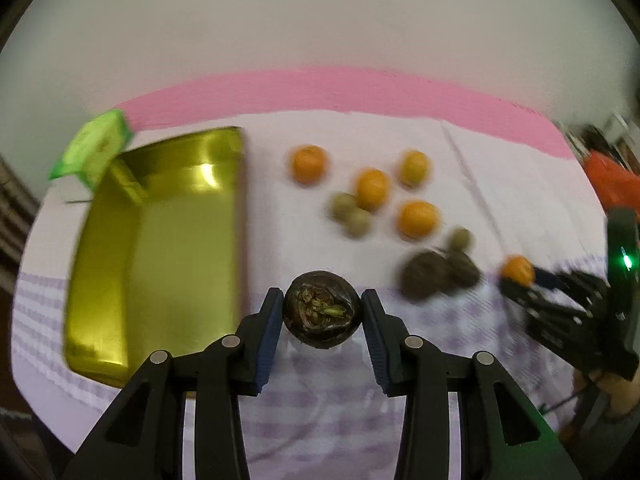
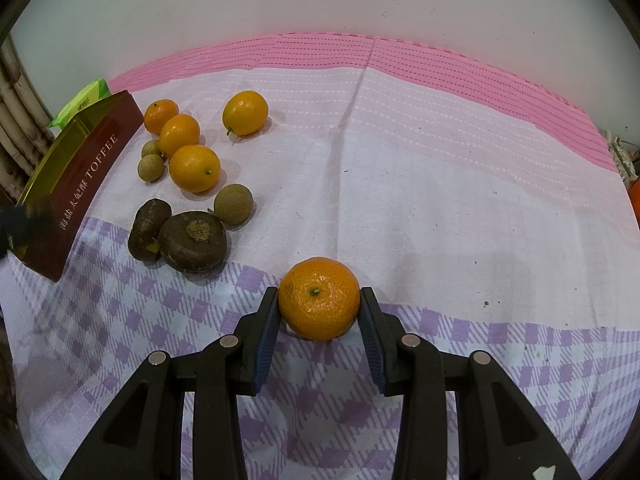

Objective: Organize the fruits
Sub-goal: 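Carry the passion fruit into the tin with the left tool and release it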

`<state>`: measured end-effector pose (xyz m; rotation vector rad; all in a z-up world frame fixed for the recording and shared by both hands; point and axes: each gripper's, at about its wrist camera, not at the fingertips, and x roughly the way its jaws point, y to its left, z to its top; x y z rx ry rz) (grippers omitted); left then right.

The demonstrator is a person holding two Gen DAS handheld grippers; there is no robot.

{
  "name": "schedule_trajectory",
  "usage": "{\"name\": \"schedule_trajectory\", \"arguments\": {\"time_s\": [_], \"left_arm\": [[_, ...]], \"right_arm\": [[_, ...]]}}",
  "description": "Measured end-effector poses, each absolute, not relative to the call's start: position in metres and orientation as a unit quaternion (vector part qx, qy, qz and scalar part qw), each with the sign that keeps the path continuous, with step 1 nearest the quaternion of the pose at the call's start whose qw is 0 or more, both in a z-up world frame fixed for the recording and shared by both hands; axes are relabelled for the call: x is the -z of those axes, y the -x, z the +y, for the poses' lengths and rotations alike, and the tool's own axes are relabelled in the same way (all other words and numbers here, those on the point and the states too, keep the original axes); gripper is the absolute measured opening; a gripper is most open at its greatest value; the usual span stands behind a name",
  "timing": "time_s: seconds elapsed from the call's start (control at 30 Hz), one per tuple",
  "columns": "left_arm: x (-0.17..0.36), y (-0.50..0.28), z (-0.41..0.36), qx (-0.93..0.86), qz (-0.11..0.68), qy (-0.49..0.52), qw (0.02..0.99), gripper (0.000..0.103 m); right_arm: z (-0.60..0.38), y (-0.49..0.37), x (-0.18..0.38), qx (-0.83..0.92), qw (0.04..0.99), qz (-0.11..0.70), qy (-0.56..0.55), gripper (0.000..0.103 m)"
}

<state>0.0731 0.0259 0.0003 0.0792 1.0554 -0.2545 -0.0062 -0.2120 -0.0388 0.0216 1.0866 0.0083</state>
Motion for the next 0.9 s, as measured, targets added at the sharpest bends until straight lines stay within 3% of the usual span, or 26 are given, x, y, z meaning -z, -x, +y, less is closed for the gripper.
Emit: {"name": "schedule_trajectory", "arguments": {"time_s": [0.47,0.9], "left_arm": [[0.033,-0.109,0.154,-0.013,0.538,-0.007,0.843,0.041],[0.058,-0.105,0.159,-0.015,0.566,-0.024,0.824,0.041]], "right_arm": [[-0.21,0.006,0.039,-0.001,0.855,0.518,-0.004,0.036],[-0.206,0.006,0.035,0.005,0.855,0.518,0.002,0.036]]}}
